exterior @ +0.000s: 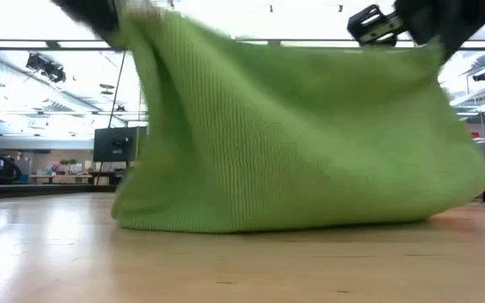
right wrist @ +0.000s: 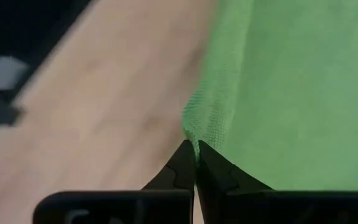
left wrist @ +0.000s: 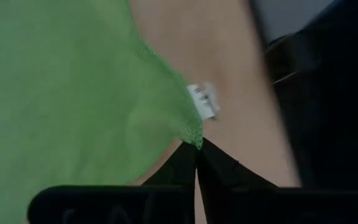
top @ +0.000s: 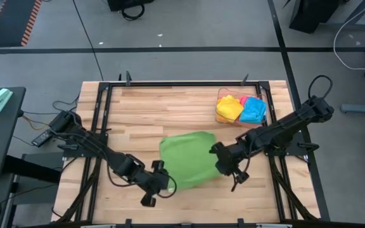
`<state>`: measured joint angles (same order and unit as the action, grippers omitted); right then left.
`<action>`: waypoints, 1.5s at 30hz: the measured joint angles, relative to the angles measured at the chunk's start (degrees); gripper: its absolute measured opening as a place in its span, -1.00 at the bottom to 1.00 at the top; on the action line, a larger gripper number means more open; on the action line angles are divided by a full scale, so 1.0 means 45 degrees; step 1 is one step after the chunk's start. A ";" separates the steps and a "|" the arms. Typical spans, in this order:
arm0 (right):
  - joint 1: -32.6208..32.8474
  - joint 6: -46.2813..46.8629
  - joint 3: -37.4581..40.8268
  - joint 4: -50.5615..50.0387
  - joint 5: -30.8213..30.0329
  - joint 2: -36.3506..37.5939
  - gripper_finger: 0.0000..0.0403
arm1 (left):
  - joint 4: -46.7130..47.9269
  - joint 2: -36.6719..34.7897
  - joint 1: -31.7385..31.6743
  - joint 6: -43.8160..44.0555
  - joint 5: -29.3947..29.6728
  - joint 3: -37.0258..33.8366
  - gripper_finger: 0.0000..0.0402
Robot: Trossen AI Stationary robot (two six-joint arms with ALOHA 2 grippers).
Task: Fold microfiber towels
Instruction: Fold the green microfiber cloth
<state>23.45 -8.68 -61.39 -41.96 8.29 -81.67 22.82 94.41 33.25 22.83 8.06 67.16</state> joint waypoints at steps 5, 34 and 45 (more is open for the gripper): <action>-0.0828 0.0001 0.0631 0.0305 -0.1628 0.0000 -0.95 | 0.2421 0.0124 -0.0505 0.0474 0.1456 -0.0019 -0.96; -0.4957 -0.0525 0.2773 0.2489 -0.3850 -0.0015 -0.95 | 0.4642 0.1526 -0.4665 -0.1696 0.1840 -0.0010 -0.97; -0.6023 -0.1652 0.2773 0.2786 -0.3202 -0.0015 -0.95 | 0.5237 0.1531 -0.5243 -0.2214 0.1835 -0.0010 -0.93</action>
<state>-3.66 -16.11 -48.90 -29.43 -6.12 -81.73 46.38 101.30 9.66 12.87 16.32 67.11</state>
